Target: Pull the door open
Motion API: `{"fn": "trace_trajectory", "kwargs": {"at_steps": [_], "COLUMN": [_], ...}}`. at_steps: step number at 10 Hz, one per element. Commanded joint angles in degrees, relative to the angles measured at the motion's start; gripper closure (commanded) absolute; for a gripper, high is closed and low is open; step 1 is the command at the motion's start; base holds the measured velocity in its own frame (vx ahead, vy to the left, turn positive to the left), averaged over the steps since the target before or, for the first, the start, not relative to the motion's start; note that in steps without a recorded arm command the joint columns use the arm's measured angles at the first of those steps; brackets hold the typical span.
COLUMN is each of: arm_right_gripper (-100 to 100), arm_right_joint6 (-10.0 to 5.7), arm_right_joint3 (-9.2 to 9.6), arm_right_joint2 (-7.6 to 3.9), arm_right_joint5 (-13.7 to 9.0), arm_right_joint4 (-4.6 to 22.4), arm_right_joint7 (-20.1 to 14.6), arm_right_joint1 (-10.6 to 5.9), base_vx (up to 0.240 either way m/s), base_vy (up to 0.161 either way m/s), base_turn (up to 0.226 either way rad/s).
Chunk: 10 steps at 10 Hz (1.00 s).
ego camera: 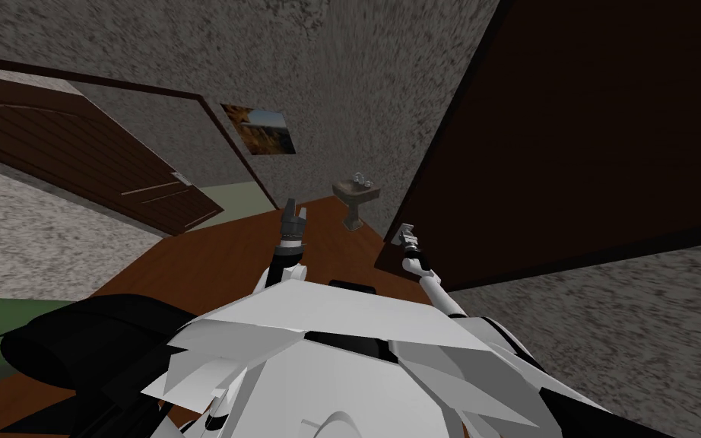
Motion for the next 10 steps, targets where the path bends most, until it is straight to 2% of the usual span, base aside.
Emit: {"fn": "trace_trajectory", "kwargs": {"at_steps": [1,5,6,10], "arm_right_gripper": [100,100,100,100], "arm_right_joint6": [-0.30,-0.45,-0.27,0.57], "arm_right_joint3": [1.25,3.35,3.07,4.95], "arm_right_joint2": [-0.61,-1.75,-1.58,-0.86], "arm_right_joint5": [0.2,0.6,0.5,2.8], "arm_right_joint4": [-0.5,-1.7,-1.5,-4.1], "arm_right_joint7": [-1.1,-2.9,-2.5,-3.7], "arm_right_joint1": [0.19,0.76,0.78,1.56], "base_vx": [-0.191,-0.181,-0.072,-0.172], "base_vy": [-0.077,-0.059,-0.024,-0.081], "base_turn": [0.089,0.073,0.021,0.053]}}
